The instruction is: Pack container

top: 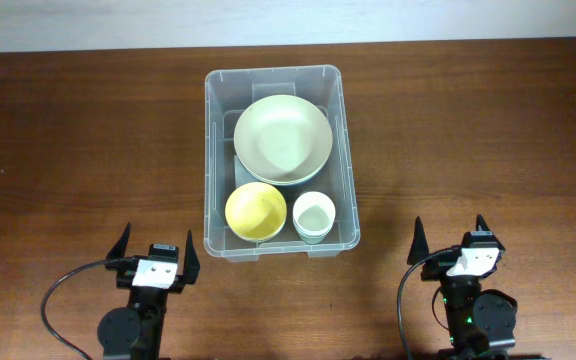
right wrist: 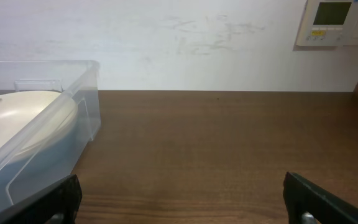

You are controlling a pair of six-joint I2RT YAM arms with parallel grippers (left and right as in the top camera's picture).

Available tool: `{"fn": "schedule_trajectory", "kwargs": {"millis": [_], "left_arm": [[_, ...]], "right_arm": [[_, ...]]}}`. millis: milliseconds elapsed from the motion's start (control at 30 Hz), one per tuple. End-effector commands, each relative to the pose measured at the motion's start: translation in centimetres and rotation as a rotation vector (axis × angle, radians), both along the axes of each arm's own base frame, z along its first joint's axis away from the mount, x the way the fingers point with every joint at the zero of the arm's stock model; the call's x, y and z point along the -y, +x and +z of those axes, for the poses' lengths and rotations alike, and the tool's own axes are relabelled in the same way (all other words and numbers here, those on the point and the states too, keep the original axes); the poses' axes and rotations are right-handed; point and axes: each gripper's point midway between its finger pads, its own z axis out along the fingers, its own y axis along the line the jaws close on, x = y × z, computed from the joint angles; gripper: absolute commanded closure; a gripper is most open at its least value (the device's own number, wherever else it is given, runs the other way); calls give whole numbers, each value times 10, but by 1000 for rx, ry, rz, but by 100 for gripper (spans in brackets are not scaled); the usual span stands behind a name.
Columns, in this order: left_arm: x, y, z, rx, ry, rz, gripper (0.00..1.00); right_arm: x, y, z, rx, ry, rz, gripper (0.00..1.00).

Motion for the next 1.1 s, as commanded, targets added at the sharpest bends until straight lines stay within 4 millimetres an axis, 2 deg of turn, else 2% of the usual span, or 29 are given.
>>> {"fn": "schedule_trajectory", "kwargs": {"millis": [0,200,333,567,667,1067], "left_arm": [[1,0,1,12,-29,-1,0],[-9,1,24,106,-46,54,0],[-22,0,16,79,-168,137,0],[-22,-1,-2,9,-284,152,0],[-21,-1,-1,10,-324,150,0],[-13,0,-3,-3,-327,104,0]], "right_arm": [[1,0,-3,-5,1,-1,1],[1,0,-3,-5,1,-1,1],[1,0,-3,-5,1,-1,1],[1,0,-3,-5,1,-1,1],[1,0,-3,-5,1,-1,1],[1,0,-3,-5,1,-1,1]]}}
